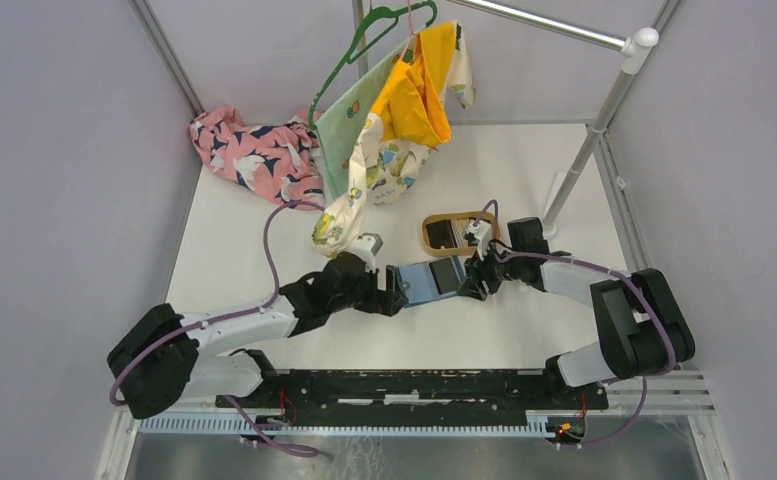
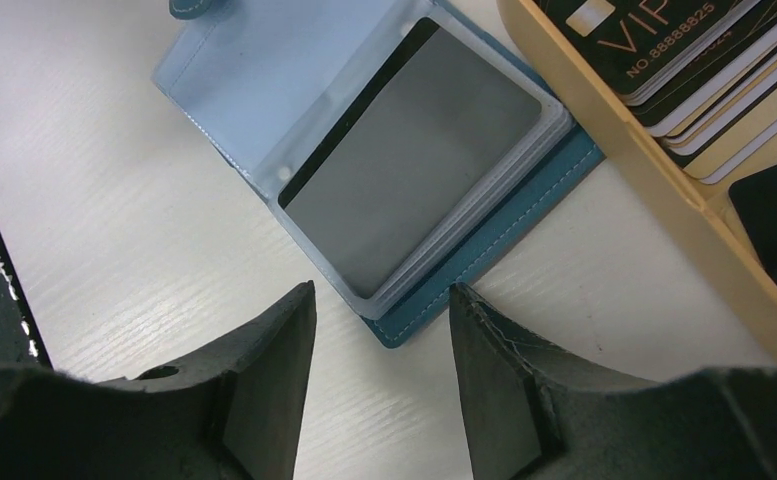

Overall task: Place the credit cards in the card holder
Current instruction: Close the card holder at the center of the board.

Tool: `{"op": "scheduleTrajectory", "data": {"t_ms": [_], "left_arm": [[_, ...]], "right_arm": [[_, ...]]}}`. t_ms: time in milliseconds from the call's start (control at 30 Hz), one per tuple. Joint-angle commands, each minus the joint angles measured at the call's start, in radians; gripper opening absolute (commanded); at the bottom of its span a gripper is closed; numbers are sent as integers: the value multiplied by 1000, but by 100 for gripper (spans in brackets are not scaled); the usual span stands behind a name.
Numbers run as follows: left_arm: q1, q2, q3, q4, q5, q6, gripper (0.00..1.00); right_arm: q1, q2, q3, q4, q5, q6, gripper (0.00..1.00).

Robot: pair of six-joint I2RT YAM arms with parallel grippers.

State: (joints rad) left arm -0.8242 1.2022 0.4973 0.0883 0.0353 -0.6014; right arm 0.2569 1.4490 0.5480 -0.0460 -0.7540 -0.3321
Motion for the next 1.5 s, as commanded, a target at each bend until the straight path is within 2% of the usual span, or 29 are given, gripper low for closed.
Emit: {"op": "scheduleTrajectory", "data": {"t_ms": [0, 167, 367, 500, 633, 967, 1067, 1333, 1467], "left_arm": [[-120, 40, 73, -100, -340, 43, 94], [-173, 193, 197, -231, -512, -33, 92], [-208, 345, 333, -269, -525, -20, 86], [-211, 419, 385, -266, -498, -10, 78], [-210, 461, 416, -298, -509, -20, 60], [-209, 409, 406, -329, -544, -25, 14], [-210, 386, 405, -329, -538, -6, 4], [-210, 176, 309, -225, -394, 98, 2], [-210, 116, 282, -85, -242, 120, 2]], "right_arm": [[-4, 17, 38, 21, 4, 37, 57], [-4, 30, 41, 16, -14, 45, 55], [-3, 59, 59, -15, -25, 39, 53], [-1, 68, 59, -17, -43, 39, 51], [3, 76, 61, -19, -57, 42, 49], [34, 91, 65, -25, -100, 33, 47], [37, 93, 65, -24, -109, 30, 47], [49, 91, 47, 17, -131, 46, 46], [66, 92, 21, 101, -143, 102, 46]]}}
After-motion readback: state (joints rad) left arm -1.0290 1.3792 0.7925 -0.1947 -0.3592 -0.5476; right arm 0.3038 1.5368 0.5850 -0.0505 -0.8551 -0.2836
